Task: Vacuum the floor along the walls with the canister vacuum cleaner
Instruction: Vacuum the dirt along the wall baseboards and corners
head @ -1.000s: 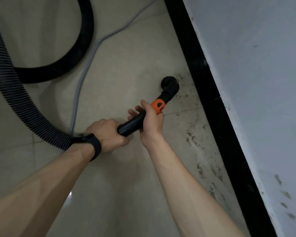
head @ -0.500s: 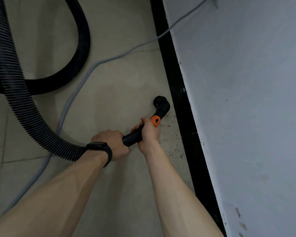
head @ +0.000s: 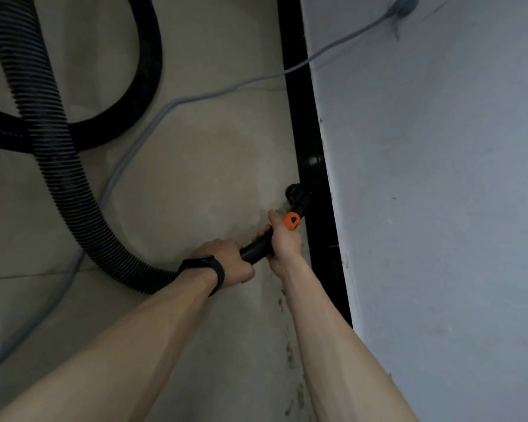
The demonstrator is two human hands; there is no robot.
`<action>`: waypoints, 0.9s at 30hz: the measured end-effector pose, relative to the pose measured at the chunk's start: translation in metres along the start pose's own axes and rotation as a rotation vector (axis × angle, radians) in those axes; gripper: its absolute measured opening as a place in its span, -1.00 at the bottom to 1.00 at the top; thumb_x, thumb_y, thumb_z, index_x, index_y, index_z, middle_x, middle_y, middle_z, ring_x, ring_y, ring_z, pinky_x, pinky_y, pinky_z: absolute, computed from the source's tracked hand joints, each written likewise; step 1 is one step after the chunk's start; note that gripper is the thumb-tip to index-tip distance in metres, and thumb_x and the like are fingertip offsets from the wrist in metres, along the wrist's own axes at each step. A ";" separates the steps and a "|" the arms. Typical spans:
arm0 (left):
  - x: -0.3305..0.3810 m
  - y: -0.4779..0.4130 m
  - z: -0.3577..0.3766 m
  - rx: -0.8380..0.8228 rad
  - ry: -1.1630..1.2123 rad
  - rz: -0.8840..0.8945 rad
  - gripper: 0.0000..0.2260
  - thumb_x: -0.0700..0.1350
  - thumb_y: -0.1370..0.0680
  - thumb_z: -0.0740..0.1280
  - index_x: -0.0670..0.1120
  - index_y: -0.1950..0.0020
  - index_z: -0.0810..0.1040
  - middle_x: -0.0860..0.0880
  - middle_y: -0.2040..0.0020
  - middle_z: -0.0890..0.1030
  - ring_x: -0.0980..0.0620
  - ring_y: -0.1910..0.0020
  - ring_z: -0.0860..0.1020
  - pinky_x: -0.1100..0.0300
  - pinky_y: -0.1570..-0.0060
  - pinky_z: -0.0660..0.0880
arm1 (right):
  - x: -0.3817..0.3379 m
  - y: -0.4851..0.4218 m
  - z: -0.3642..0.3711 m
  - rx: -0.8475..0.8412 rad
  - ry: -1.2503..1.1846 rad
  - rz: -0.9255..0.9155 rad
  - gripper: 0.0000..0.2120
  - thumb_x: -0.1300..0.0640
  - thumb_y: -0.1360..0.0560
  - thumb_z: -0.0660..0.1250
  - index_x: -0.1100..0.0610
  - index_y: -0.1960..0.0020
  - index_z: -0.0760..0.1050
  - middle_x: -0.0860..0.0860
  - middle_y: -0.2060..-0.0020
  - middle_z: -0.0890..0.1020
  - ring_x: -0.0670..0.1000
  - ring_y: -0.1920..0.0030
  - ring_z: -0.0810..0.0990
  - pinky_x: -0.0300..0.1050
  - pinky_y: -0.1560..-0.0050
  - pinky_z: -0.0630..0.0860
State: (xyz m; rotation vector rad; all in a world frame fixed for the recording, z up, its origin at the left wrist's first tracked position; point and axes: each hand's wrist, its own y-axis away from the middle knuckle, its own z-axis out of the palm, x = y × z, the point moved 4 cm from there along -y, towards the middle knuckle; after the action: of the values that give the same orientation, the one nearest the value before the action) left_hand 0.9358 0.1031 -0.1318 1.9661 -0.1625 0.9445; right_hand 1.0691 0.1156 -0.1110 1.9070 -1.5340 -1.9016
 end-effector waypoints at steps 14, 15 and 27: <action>-0.002 -0.010 -0.012 -0.088 0.316 -0.023 -0.81 -0.08 -0.29 0.44 -0.11 0.14 0.62 -0.02 0.38 0.67 -0.02 0.40 0.63 0.10 0.22 0.60 | -0.018 -0.001 0.015 -0.080 0.086 -0.013 -0.73 0.31 -0.56 0.36 0.23 -0.23 0.42 0.15 0.12 0.61 0.05 0.29 0.71 0.11 0.05 0.71; -0.002 -0.010 -0.013 -0.090 0.327 -0.026 -0.80 -0.09 -0.29 0.44 -0.12 0.13 0.61 -0.03 0.38 0.67 -0.02 0.40 0.62 0.10 0.21 0.60 | -0.016 0.000 0.017 -0.080 0.038 -0.017 -0.67 0.35 -0.54 0.34 0.24 -0.28 0.40 0.20 0.06 0.60 0.09 0.25 0.73 0.18 0.03 0.71; -0.002 -0.003 0.002 -0.153 0.473 -0.041 -0.93 -0.20 -0.34 0.36 -0.18 0.31 0.54 -0.11 0.41 0.60 -0.04 0.47 0.55 0.18 0.33 0.48 | -0.002 -0.001 0.031 0.116 0.167 -0.115 -0.59 0.23 -0.48 0.23 0.25 -0.31 0.33 0.10 0.29 0.56 0.05 0.38 0.59 0.10 0.22 0.69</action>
State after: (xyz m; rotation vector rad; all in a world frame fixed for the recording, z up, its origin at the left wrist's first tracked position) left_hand 0.9371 0.1024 -0.1356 1.5539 0.0726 1.2999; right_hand 1.0466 0.1354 -0.1180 2.1855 -1.5470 -1.6758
